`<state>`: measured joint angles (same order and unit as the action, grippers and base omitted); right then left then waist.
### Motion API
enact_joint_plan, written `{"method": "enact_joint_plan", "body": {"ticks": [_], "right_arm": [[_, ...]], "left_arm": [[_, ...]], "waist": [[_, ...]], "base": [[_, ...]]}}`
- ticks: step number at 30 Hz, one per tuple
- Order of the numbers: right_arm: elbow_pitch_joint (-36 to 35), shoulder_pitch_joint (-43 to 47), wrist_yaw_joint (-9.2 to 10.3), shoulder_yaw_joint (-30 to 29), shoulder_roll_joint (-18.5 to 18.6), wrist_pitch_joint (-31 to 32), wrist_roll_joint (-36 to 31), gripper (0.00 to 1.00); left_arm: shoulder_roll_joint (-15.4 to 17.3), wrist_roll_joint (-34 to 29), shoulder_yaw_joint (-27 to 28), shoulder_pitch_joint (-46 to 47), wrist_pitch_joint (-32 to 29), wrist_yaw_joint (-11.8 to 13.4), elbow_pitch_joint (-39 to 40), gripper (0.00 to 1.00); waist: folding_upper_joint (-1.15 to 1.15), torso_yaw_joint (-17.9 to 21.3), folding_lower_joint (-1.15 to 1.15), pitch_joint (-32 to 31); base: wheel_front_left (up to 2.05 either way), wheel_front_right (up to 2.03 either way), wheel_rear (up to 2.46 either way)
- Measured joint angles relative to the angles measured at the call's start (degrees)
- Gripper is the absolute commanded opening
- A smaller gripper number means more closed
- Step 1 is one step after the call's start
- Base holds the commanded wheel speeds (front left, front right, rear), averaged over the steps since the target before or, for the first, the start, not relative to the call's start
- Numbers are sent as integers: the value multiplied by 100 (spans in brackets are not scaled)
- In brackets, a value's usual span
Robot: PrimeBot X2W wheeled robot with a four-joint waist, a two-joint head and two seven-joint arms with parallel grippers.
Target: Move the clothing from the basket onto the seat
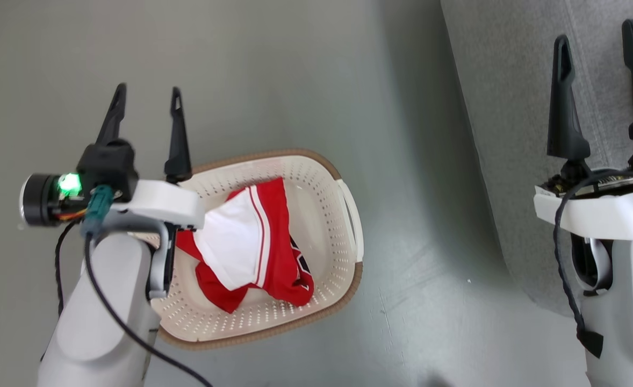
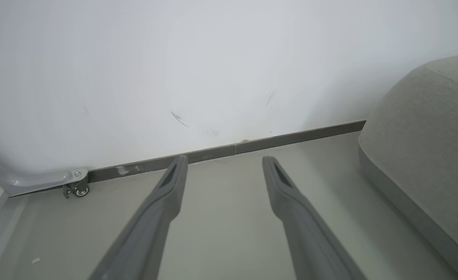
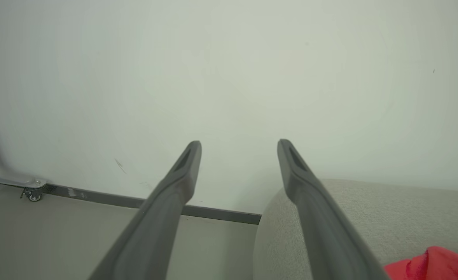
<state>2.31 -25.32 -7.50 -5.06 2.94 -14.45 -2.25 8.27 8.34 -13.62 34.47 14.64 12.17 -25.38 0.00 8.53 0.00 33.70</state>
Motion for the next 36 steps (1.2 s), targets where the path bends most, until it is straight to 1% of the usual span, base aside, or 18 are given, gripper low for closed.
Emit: {"method": "enact_joint_plan", "body": {"ticks": [2,16,21,36], "right_arm": [[20,65,0,-16,12,0,-19,100],[191,625,0,-26,22,0,-179,100],[274,823,0,-16,21,0,-191,100],[365,1437,1,-93,14,11,-233,100]], "left_arm": [[20,65,62,-135,0,44,111,100],[23,214,371,-990,0,104,869,100],[27,256,533,-1261,0,170,1096,100],[29,414,818,-2176,0,193,1413,100]], "waist": [[0,-35,0,-105],[0,-261,0,-859],[0,-338,0,-1133],[0,-546,0,-1924]], "base": [[0,0,0],[0,0,0],[0,0,0],[0,0,0]]}}
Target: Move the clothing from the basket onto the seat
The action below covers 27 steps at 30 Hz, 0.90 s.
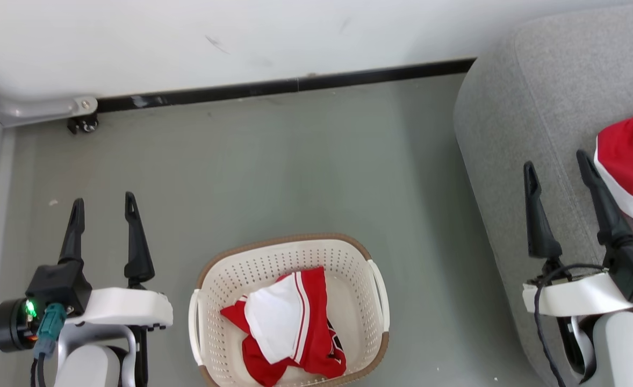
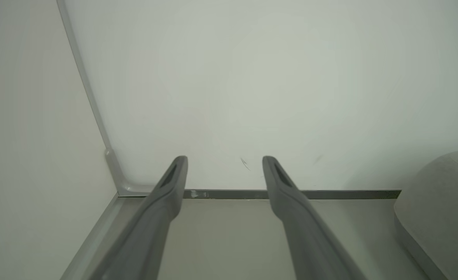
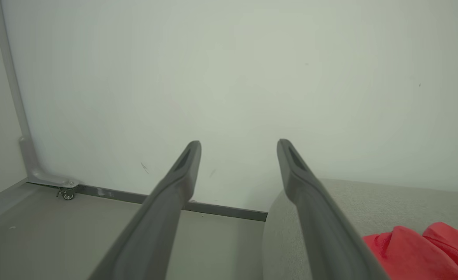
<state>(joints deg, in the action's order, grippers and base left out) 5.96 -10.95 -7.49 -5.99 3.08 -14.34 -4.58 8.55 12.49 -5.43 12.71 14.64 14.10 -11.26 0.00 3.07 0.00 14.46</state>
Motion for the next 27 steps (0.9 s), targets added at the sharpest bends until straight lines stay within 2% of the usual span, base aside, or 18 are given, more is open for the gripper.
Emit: {"method": "enact_joint_plan", "body": {"ticks": [27], "right_arm": [[-204,1170,0,127,-54,541,88,100]], "left_arm": [[-27,62,-43,-1155,0,-166,69,100]], "waist": [[0,-261,0,-1272]], "base": [[0,0,0]]}}
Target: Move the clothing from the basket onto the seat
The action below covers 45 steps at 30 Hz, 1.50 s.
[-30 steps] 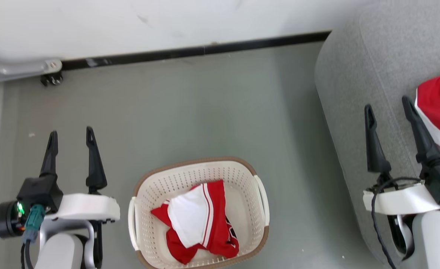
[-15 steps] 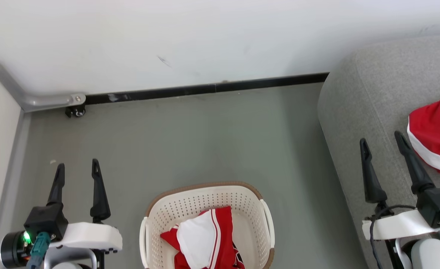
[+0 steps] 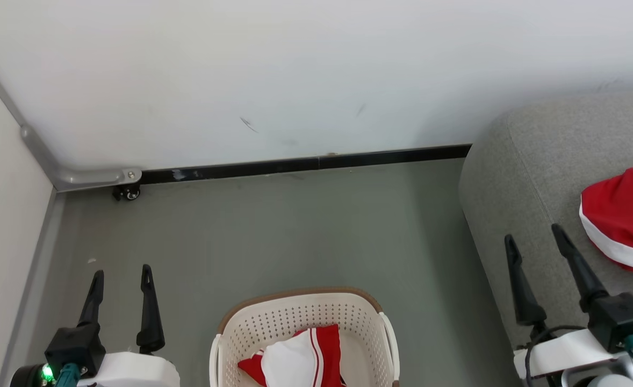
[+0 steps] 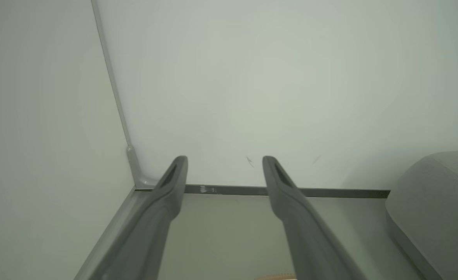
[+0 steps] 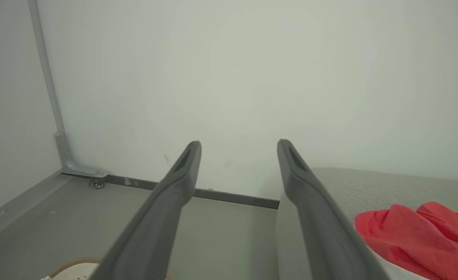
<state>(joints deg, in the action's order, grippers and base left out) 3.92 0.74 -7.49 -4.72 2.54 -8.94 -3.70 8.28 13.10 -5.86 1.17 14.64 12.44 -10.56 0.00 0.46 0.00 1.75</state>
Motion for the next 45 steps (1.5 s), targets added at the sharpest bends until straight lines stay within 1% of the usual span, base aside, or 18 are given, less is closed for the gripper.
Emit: {"method": "enact_joint_plan", "body": {"ticks": [1,13,15,31,41,45], "right_arm": [[-11,35,0,26,-1,12,16,100],[-198,316,0,137,-8,190,125,100],[-254,342,0,154,-9,198,125,100],[-590,434,0,240,-10,297,125,100],[-738,521,0,241,-10,338,125,100],[-793,521,0,241,-10,348,125,100]], "left_arm": [[1,15,1,-18,0,-38,0,100],[7,35,-19,-311,-1,-44,10,100],[22,36,-15,-337,-1,-81,13,100],[90,29,-96,-368,-1,-146,78,100],[219,-58,-261,-415,-59,-254,83,100],[237,-123,-356,-413,-121,-339,121,100]], "waist": [[0,-6,0,-28],[0,-60,0,-255],[0,-58,0,-270],[0,-55,0,-230],[0,-38,0,-117],[0,-25,0,-45]], "base": [[0,0,0],[0,0,0],[0,0,0],[0,0,0],[0,0,0],[0,0,0]]}}
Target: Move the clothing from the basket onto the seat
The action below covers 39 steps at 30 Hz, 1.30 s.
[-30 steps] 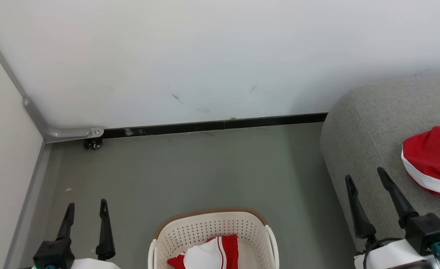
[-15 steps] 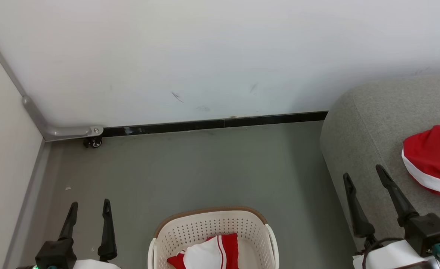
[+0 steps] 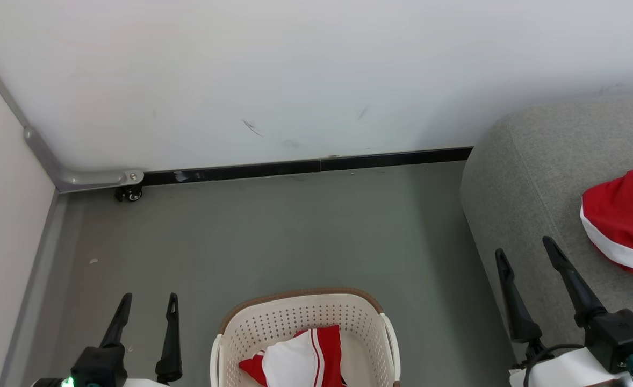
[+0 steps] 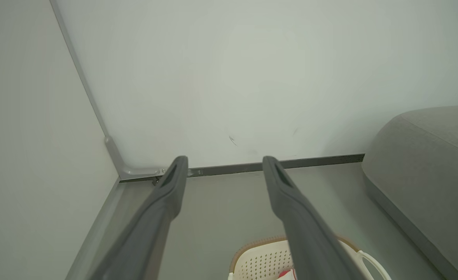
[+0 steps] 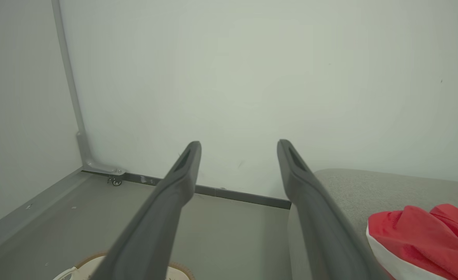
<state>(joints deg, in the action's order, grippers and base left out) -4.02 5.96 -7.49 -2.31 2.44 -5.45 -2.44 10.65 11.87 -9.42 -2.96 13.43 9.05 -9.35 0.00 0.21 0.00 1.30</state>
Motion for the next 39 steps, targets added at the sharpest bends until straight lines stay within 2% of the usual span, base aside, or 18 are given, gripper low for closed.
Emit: {"method": "enact_joint_plan", "body": {"ticks": [7,39], "right_arm": [[-104,-5,0,37,-1,0,-1,100],[-587,-718,0,34,0,13,-20,100]], "left_arm": [[-27,-56,-166,45,-90,-15,52,100],[-52,-523,-984,1163,-543,-558,-548,100]], "waist": [[0,30,0,142],[0,405,0,1590]], "base": [[0,0,0],[0,0,0]]}}
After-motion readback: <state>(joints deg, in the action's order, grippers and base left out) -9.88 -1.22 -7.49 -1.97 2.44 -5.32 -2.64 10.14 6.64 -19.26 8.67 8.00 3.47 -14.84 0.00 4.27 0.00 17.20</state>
